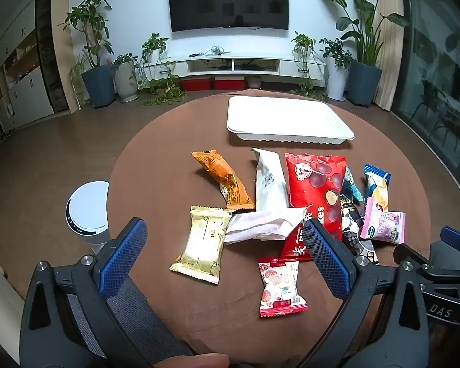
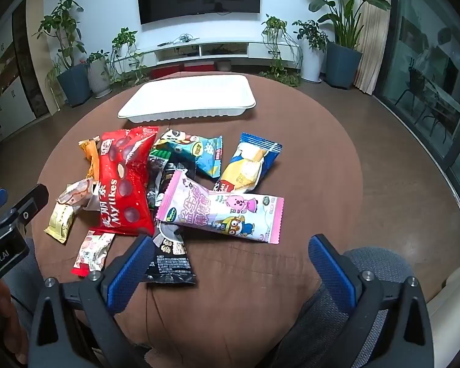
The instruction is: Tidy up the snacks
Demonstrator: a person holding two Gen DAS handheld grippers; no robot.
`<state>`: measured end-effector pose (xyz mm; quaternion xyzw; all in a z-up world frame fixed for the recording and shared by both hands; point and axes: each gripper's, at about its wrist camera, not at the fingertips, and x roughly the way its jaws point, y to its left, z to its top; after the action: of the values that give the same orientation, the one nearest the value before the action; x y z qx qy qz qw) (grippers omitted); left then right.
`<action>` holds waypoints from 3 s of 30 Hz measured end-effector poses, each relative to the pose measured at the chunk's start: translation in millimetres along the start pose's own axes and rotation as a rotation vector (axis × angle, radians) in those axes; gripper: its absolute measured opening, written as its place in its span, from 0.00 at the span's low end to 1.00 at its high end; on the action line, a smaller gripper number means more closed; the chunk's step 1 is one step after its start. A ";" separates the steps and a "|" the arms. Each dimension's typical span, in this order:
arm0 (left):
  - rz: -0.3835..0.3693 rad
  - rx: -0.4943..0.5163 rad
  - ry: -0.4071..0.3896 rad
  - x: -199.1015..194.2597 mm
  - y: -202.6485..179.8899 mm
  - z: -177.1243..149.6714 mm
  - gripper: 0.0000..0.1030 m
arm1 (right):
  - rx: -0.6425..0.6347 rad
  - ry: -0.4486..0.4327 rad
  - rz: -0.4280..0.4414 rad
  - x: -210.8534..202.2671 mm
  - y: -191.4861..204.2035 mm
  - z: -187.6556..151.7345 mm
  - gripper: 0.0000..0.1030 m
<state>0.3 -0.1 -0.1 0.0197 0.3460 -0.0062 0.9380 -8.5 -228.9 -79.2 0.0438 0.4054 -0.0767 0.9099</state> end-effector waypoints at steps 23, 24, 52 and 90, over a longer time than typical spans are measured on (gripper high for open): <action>0.003 0.000 0.003 1.4 0.2 -2.9 1.00 | -0.005 0.007 -0.002 0.6 1.1 -1.1 1.00; 0.003 0.000 0.003 1.5 0.0 -2.8 1.00 | -0.005 0.007 -0.002 0.6 1.1 -1.1 1.00; 0.006 0.002 0.011 5.7 -0.1 -4.4 1.00 | -0.008 0.010 -0.005 0.9 3.4 -1.8 1.00; 0.007 0.004 0.016 6.6 -0.6 -3.2 1.00 | -0.011 0.016 -0.006 1.2 3.6 -1.0 1.00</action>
<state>3.2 -0.6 -6.8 0.0226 0.3533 -0.0033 0.9352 -7.7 -225.3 -80.7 0.0380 0.4132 -0.0771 0.9066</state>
